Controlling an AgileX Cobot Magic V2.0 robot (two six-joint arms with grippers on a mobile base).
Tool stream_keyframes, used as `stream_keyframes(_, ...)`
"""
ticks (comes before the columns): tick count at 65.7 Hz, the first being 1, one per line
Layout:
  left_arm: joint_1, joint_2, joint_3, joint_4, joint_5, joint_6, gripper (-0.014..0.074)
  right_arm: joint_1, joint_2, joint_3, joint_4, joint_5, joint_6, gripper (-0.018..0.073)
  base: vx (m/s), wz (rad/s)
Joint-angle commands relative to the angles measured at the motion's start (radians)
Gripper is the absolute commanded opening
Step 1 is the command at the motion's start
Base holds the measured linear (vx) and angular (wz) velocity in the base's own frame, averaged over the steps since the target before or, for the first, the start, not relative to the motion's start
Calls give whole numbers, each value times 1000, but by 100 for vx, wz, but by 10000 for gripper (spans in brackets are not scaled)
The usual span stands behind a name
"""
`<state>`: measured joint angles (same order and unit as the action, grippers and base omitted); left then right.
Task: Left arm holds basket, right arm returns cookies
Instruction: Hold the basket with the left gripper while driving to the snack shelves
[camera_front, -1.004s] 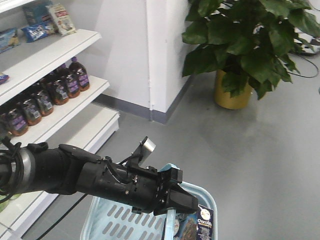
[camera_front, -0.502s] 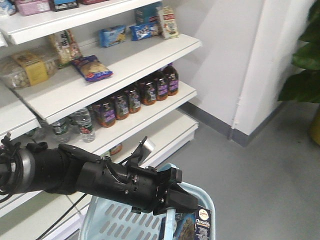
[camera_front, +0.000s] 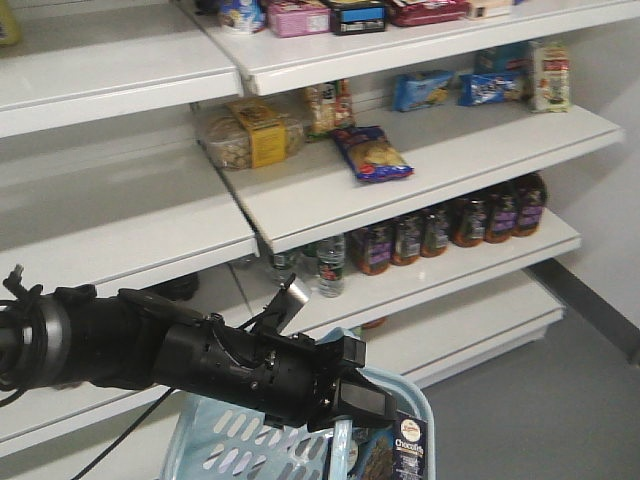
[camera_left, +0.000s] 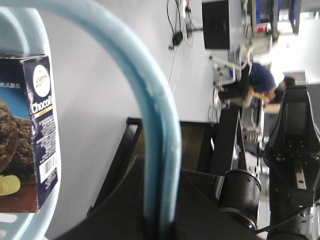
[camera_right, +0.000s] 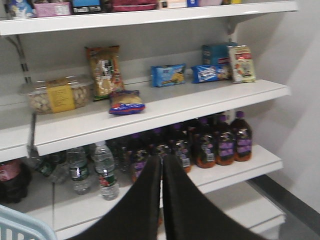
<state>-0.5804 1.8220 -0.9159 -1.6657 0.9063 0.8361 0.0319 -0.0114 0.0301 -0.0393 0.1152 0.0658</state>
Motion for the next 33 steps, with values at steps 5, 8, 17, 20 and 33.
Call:
stream_keyframes(5,-1,-57,-24,-64,71,8,-6,1,-10,-2,-7,-77,0,-8,16,70)
stream_keyframes(8,-1,-57,-24,-64,71,8,-6,1,-10,-2,-7,-77,0,-8,15,70)
stream_keyframes(17,-1,-57,-24,-64,71,8,-6,1,-10,-2,-7,-77,0,-8,15,68)
stream_keyframes(20,-1,-57,-24,-64,71,8,-6,1,-10,-2,-7,-77,0,-8,15,64)
stream_keyframes(33,-1,-57,-24,-64,70,8,-6,1,-10,-2,-7,-77,0,-8,15,57)
